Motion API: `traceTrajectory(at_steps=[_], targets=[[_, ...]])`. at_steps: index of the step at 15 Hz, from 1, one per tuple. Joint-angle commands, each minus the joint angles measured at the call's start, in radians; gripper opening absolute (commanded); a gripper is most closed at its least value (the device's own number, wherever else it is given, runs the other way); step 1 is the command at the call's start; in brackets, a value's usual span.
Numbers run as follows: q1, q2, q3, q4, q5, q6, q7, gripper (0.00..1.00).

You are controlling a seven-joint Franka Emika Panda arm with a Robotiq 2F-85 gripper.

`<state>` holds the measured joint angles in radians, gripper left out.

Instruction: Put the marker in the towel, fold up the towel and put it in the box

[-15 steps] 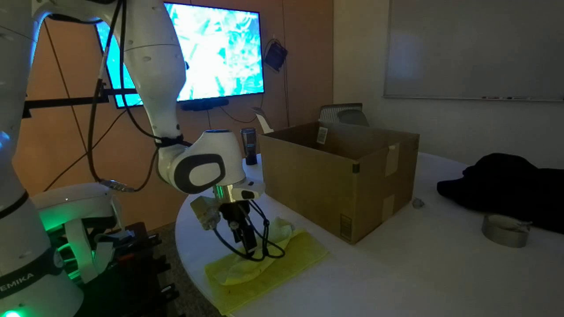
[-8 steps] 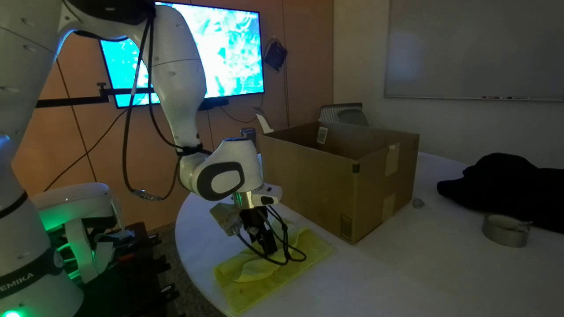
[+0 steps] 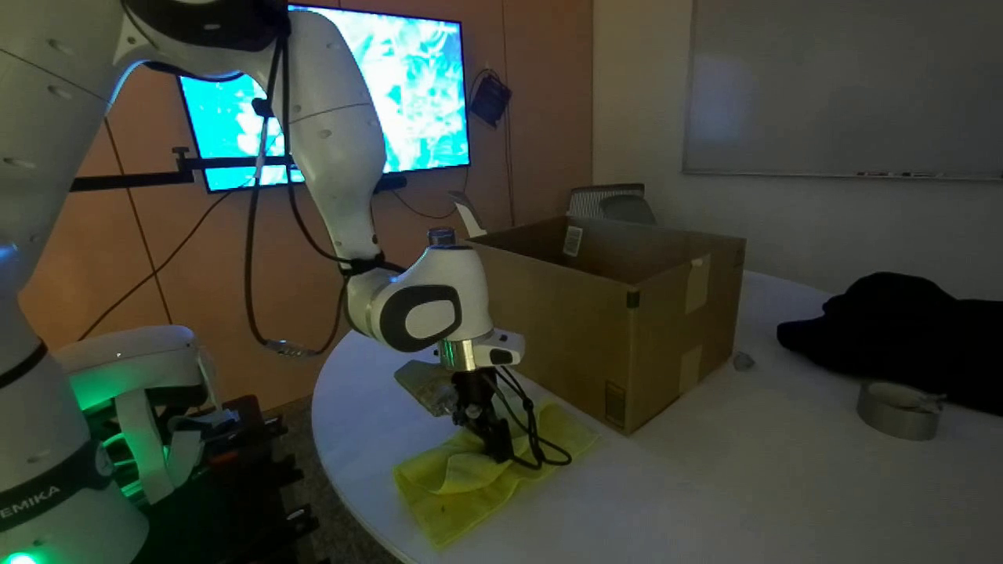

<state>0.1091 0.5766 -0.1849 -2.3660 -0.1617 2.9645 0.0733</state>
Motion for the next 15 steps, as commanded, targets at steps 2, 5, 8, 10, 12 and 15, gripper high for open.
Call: traceTrajectory(at_steps=[2, 5, 8, 10, 12, 15], targets=[[-0.013, -0.025, 0.013, 0.030, -0.006, -0.094, -0.042, 0.05], [-0.005, -0.094, 0.011, 0.001, -0.028, -0.138, -0.055, 0.00], [0.009, -0.173, 0.003, -0.027, -0.064, -0.183, -0.060, 0.03], [0.032, -0.234, -0.014, -0.040, -0.111, -0.221, -0.038, 0.04], [0.042, -0.305, -0.022, -0.050, -0.172, -0.270, -0.024, 0.03], [0.030, -0.413, -0.005, -0.053, -0.249, -0.345, -0.002, 0.03]])
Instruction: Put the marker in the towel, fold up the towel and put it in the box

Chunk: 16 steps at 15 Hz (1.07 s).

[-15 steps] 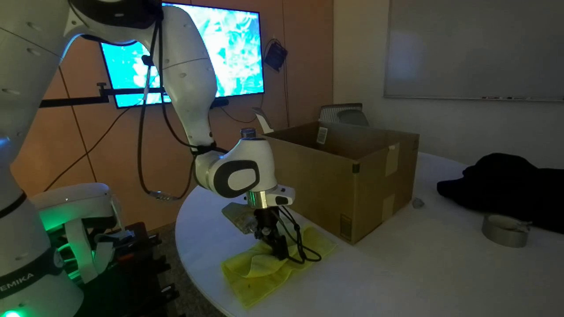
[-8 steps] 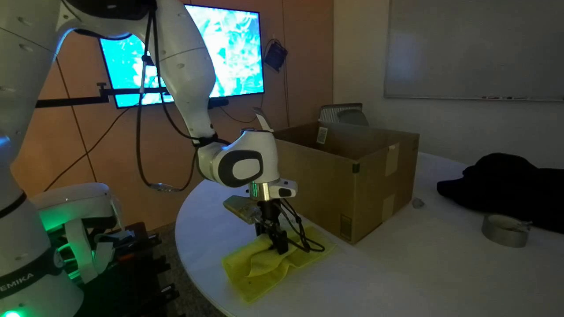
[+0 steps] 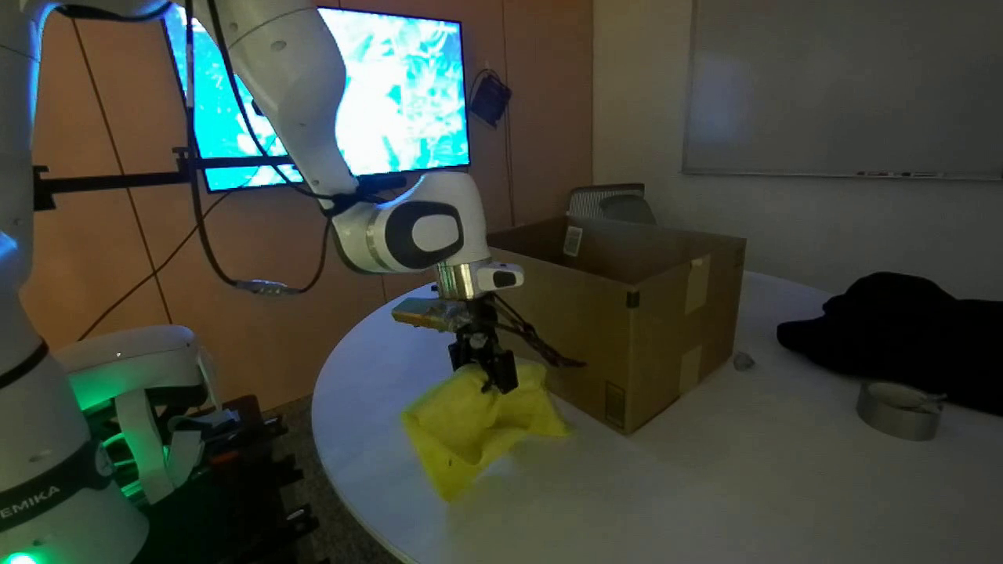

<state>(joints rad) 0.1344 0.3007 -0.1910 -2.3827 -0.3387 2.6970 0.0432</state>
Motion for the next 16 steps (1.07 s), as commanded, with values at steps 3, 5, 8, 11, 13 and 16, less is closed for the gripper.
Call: traceTrajectory(at_steps=[3, 5, 8, 11, 13, 16], targets=[[-0.015, -0.250, 0.036, -0.026, -0.126, -0.157, 0.054, 0.03], [-0.024, -0.322, 0.072, -0.006, -0.135, -0.210, 0.072, 0.03], [-0.041, -0.380, 0.133, 0.063, -0.105, -0.270, 0.069, 0.00], [-0.056, -0.388, 0.177, 0.158, -0.106, -0.292, 0.087, 0.00], [-0.065, -0.353, 0.203, 0.239, -0.135, -0.271, 0.134, 0.00], [-0.071, -0.267, 0.233, 0.364, -0.217, -0.214, 0.249, 0.00]])
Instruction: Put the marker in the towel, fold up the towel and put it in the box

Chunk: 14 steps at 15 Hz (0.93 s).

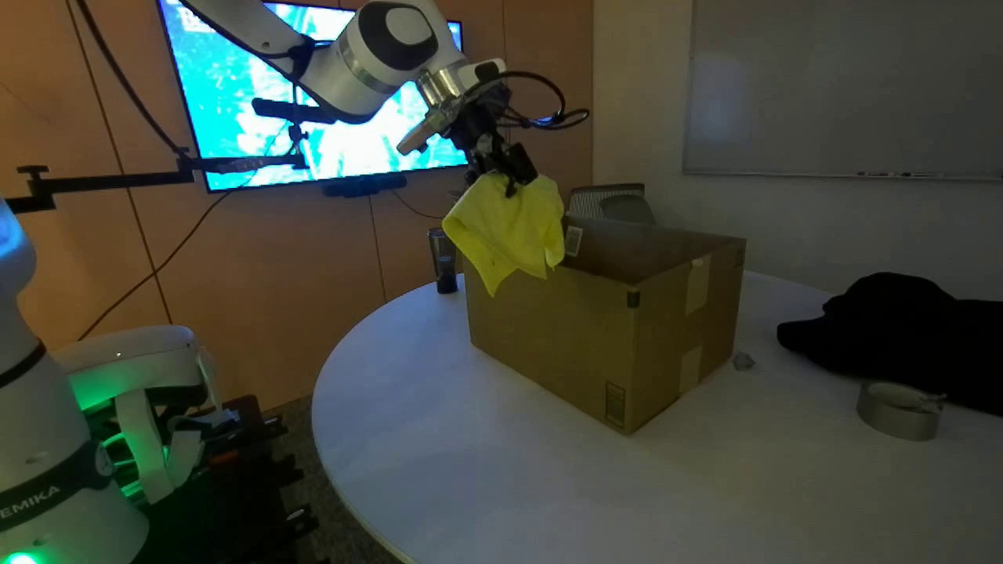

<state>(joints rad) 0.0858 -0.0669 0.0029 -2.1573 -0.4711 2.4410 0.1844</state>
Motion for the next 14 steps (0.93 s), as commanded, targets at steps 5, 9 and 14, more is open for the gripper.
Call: traceTrajectory(at_steps=[5, 9, 14], targets=[[0.028, 0.329, 0.027, 0.368, -0.240, 0.086, 0.253, 0.00], [0.086, 0.518, -0.003, 0.548, -0.246, 0.075, 0.267, 0.00], [0.125, 0.689, -0.027, 0.707, -0.186, 0.057, 0.197, 0.27]])
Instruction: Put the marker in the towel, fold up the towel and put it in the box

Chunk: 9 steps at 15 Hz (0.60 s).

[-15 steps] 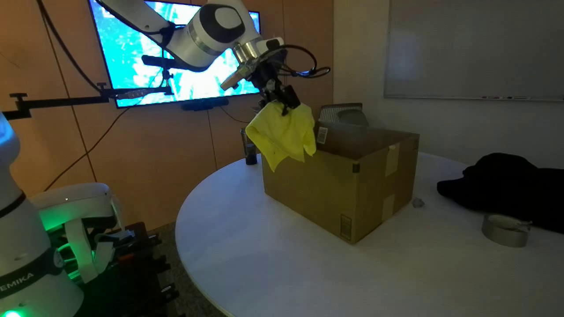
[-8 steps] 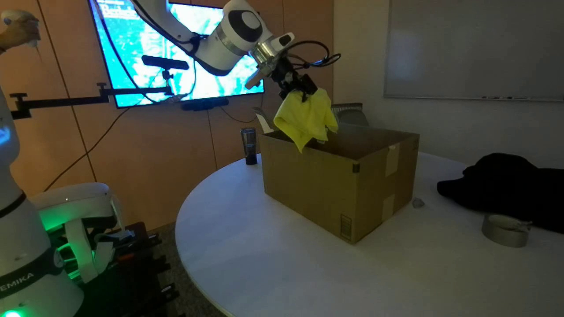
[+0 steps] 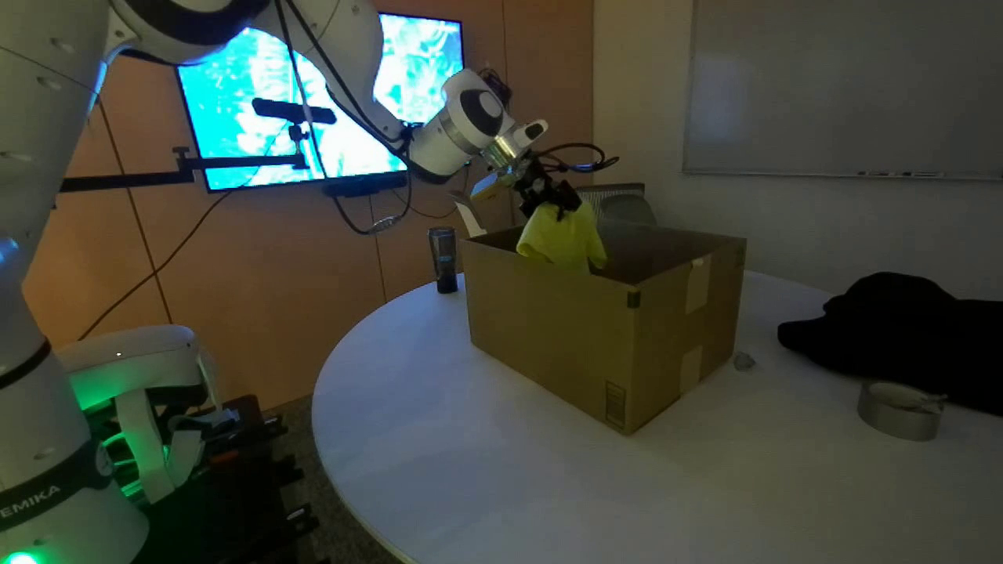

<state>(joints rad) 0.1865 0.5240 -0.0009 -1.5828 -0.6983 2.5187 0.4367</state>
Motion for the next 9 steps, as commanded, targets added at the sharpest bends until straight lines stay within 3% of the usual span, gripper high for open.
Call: traceTrajectory(at_steps=[1, 2, 9], targets=[[0.021, 0.115, -0.019, 0.148, 0.064, -0.030, -0.088, 0.28], [0.021, 0.127, -0.019, 0.158, 0.083, -0.037, -0.115, 0.30], [-0.040, 0.034, 0.041, 0.068, 0.326, -0.099, -0.458, 0.82]])
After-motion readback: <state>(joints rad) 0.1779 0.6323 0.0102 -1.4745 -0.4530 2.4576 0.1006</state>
